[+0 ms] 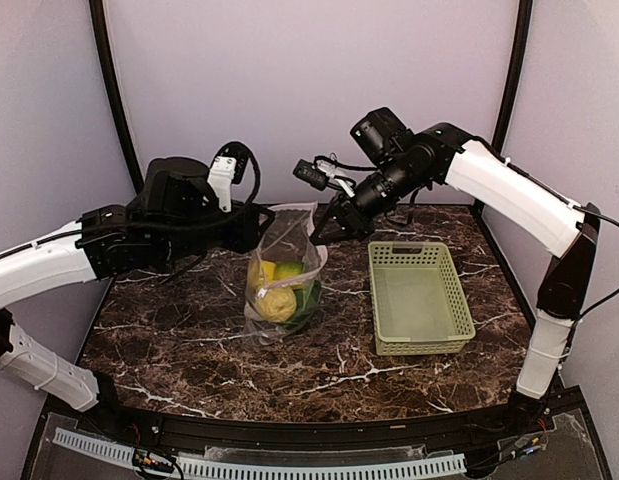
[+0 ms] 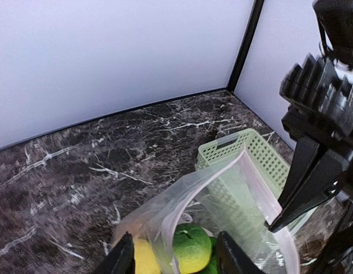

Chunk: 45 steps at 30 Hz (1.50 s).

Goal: Place the food in the zip-top bag and seal the zipper
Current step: Adjust the zipper food storage bag at the center of the board, then hold the zipper food storage bag at the center of the board.

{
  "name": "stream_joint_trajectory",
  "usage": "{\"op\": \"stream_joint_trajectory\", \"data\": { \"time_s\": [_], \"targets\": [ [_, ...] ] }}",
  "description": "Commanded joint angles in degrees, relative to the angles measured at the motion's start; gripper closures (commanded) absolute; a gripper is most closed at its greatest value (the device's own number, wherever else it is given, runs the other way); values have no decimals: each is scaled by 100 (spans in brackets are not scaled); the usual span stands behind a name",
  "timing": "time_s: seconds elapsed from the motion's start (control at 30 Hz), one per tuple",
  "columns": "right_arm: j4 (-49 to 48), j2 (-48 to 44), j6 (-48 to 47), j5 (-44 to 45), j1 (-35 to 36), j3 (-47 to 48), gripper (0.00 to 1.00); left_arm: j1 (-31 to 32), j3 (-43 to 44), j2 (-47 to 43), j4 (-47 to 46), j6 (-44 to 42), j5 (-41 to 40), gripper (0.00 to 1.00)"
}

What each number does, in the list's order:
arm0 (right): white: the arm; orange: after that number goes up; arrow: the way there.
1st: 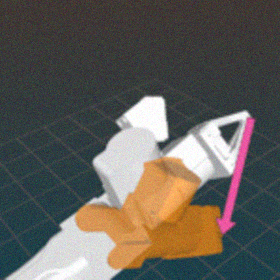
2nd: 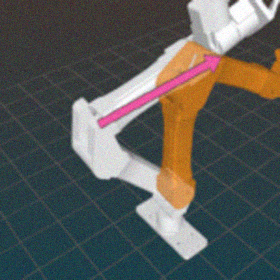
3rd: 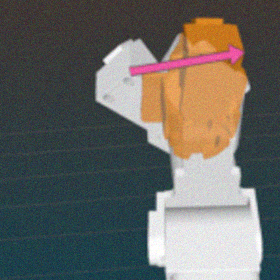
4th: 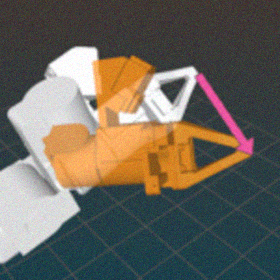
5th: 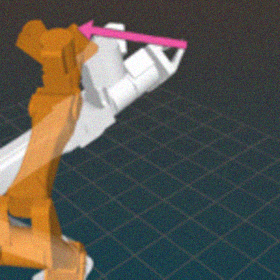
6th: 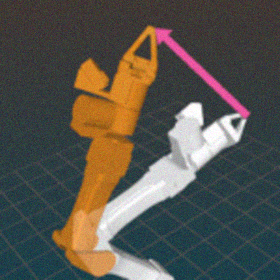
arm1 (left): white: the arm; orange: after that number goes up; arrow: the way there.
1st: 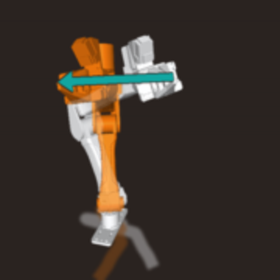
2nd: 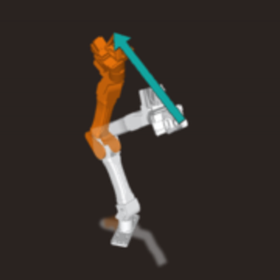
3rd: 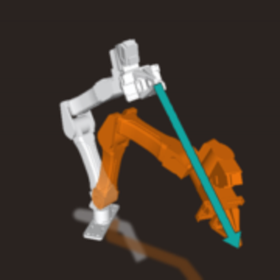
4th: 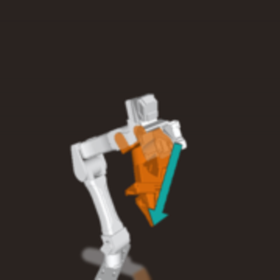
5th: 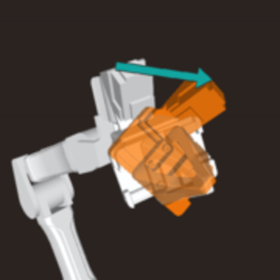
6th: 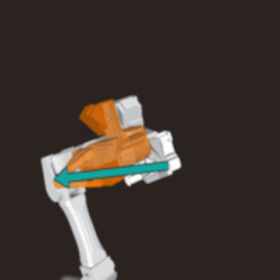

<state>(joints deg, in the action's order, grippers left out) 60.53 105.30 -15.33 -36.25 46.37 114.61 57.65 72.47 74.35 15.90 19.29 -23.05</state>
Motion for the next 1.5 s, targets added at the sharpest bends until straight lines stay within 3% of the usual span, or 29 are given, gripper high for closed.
{"op": "stream_joint_trajectory", "data": {
  "time_s": [0.0, 0.13, 0.23, 0.37, 0.6, 0.77, 0.93, 1.07, 1.23, 1.4, 1.47],
  "targets": [
    [-120, 27, 66, -137, 22, -15, 100, 208, -630, -944, -582, -368, 155, 37],
    [-126, 52, 128, -211, -9, 127, 100, 520, -1239, -1598, -773, -710, 191, 28],
    [-81, 63, 212, -277, -14, 257, 100, 775, -1561, -1890, -661, -793, 254, 29],
    [-68, 1, 237, -252, -14, 317, 100, 1197, -1911, -2144, -561, -788, 457, 38],
    [-68, -13, 255, -217, -14, 233, 99, 2162, -1993, -1799, -396, -1457, 6, 31],
    [-95, -84, 242, -121, -14, 142, 99, 2445, -1805, -1153, -217, -1773, -707, 30],
    [-103, -164, 242, -49, -11, 94, 99, 2547, -1668, -622, -63, -1617, -2349, 33],
    [-118, -209, 238, -32, -14, 32, 99, 2550, -1821, -749, -348, -1408, -2906, 38],
    [-123, -235, 244, -64, -7, -12, 98, 2553, -2440, -1242, -1121, -1612, -3082, 52],
    [-114, -255, 237, -91, -13, -45, 96, 2550, -3018, -1817, -2146, -2055, -2968, 81],
    [-85, -283, 219, -101, -14, -17, 88, 2550, -3156, -1905, -2336, -2164, -2969, 90]
  ]
}}
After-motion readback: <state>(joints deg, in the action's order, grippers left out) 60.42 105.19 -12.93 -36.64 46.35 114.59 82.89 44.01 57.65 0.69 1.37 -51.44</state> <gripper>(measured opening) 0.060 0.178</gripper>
